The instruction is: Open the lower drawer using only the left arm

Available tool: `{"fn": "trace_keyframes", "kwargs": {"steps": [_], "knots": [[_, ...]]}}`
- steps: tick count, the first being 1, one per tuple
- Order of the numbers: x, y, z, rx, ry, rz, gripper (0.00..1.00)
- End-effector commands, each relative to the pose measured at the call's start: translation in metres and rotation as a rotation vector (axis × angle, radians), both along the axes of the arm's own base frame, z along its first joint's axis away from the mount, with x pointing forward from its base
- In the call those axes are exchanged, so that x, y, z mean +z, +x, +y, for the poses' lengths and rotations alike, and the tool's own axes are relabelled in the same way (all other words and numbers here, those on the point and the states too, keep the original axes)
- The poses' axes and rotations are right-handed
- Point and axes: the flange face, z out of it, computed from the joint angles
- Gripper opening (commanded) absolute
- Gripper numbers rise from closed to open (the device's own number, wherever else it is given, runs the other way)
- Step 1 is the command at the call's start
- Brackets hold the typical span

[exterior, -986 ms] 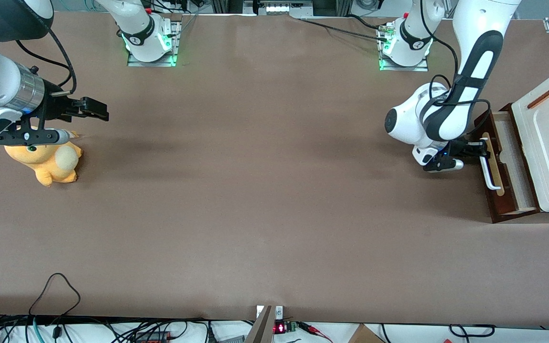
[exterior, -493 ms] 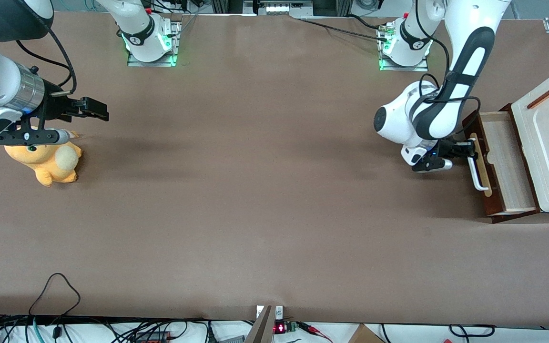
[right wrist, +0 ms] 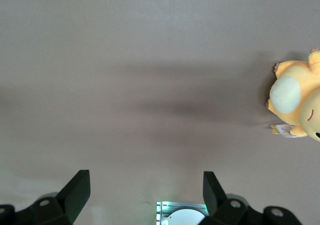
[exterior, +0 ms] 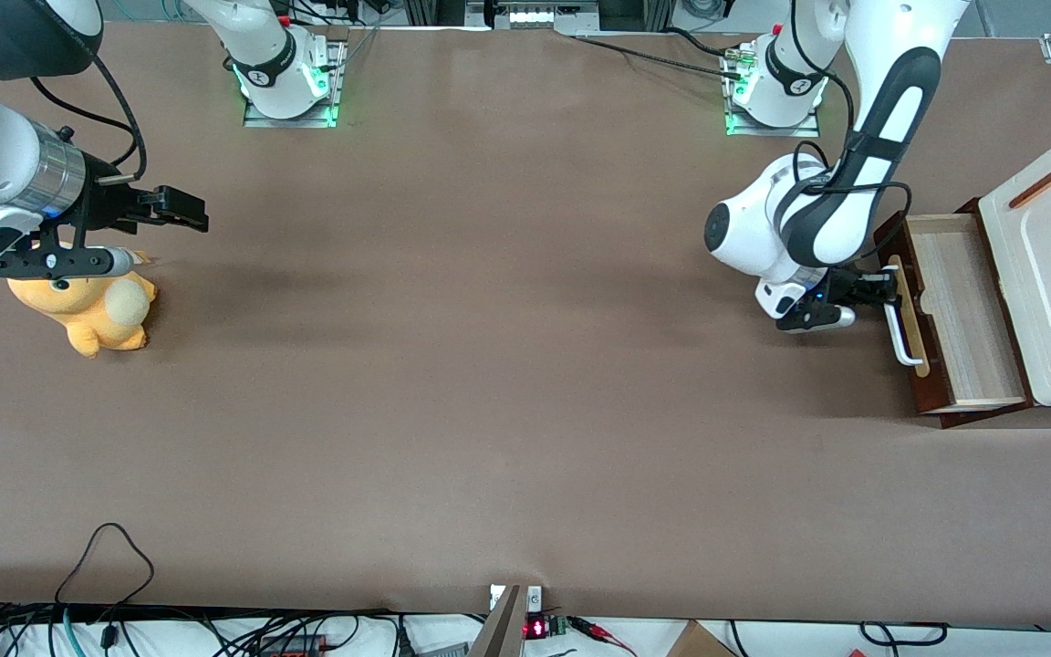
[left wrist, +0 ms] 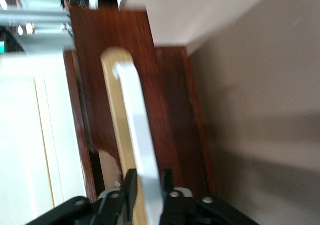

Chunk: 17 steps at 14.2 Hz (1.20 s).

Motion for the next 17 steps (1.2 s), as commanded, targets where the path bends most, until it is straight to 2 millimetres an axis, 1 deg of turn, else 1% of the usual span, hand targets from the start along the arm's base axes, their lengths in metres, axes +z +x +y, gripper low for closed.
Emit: {"fn": "trace_keyframes", "kwargs": {"steps": [1, 2, 3, 5, 6, 7, 8, 9, 11, 13, 15, 17], "knots": [[0.041, 0.01, -0.023, -0.039, -0.011, -0.006, 1.0], [0.05, 0.01, -0.025, 0.013, -0.061, -0.012, 1.0], [0.064, 0.015, -0.029, 0.064, -0.118, -0.032, 1.0], [0.101, 0.021, -0.035, 0.149, -0.231, -0.065, 1.0], [0.122, 0.023, -0.039, 0.149, -0.272, -0.05, 1.0], [0.144, 0.028, -0.038, 0.173, -0.337, -0.037, 1.0], [0.174, 0.037, -0.036, 0.213, -0.427, -0.046, 1.0], [0.203, 0.043, -0.032, 0.214, -0.503, -0.019, 1.0], [0.251, 0.051, -0.018, 0.17, -0.616, 0.055, 1.0], [0.3, 0.06, 0.009, 0.202, -0.784, 0.094, 1.0], [0.334, 0.059, 0.029, 0.185, -0.904, 0.149, 1.0], [0.358, 0.056, 0.041, 0.151, -0.963, 0.141, 1.0]]}}
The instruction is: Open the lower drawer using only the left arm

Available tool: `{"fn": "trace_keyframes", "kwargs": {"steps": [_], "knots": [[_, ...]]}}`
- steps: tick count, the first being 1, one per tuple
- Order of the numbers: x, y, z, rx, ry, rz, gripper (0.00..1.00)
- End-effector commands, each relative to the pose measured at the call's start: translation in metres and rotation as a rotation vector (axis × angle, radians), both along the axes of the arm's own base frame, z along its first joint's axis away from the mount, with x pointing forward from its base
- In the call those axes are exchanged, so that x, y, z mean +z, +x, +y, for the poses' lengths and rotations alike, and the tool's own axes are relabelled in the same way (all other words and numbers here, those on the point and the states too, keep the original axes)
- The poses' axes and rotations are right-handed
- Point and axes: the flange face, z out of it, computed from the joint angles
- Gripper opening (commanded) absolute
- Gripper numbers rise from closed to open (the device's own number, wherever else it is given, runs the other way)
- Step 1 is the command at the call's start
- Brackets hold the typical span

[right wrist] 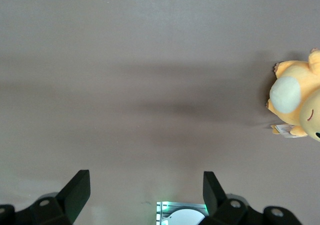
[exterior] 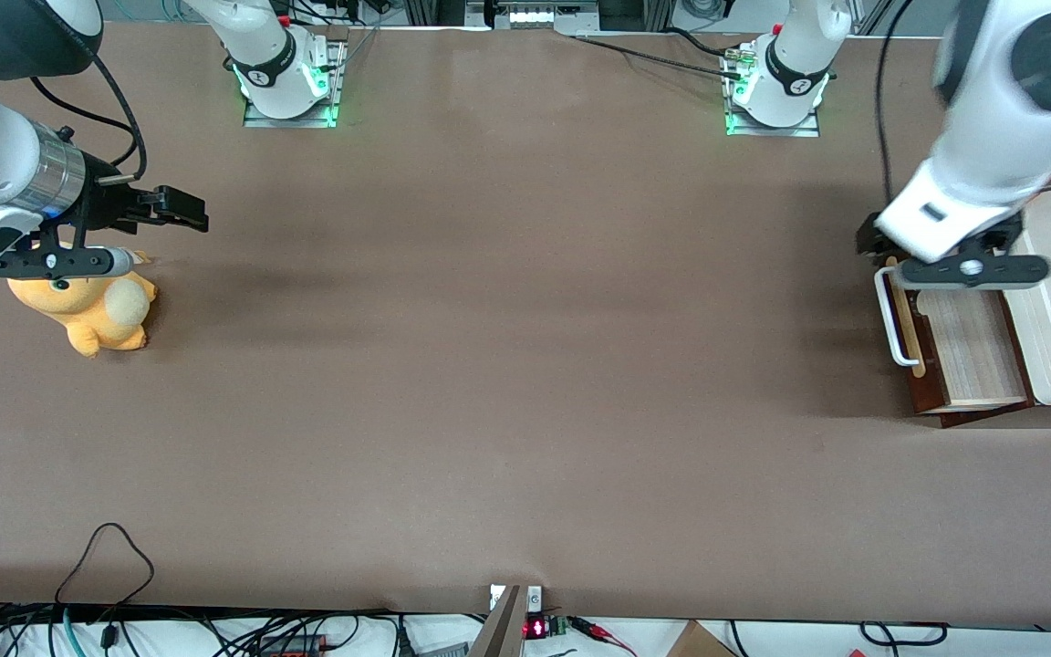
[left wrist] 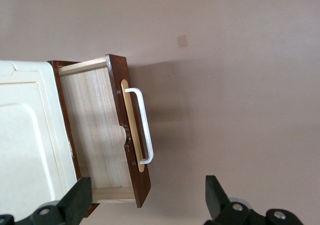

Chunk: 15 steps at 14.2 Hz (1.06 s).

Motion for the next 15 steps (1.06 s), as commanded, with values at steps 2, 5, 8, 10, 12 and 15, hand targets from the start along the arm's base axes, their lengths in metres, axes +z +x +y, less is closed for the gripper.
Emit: {"fn": "trace_keyframes", "kwargs": {"steps": [2, 5, 8, 10, 12, 15], "knots": [[0.035, -0.005, 0.033, 0.012, -0.196, -0.009, 1.0], [0.037, -0.004, 0.052, -0.033, -0.226, -0.008, 1.0], [0.038, -0.004, 0.052, -0.039, -0.224, -0.01, 1.0], [0.043, -0.002, 0.049, -0.037, -0.249, -0.025, 1.0], [0.043, -0.002, 0.05, -0.033, -0.264, -0.026, 1.0], [0.044, -0.002, 0.05, -0.033, -0.261, -0.027, 1.0]]}}
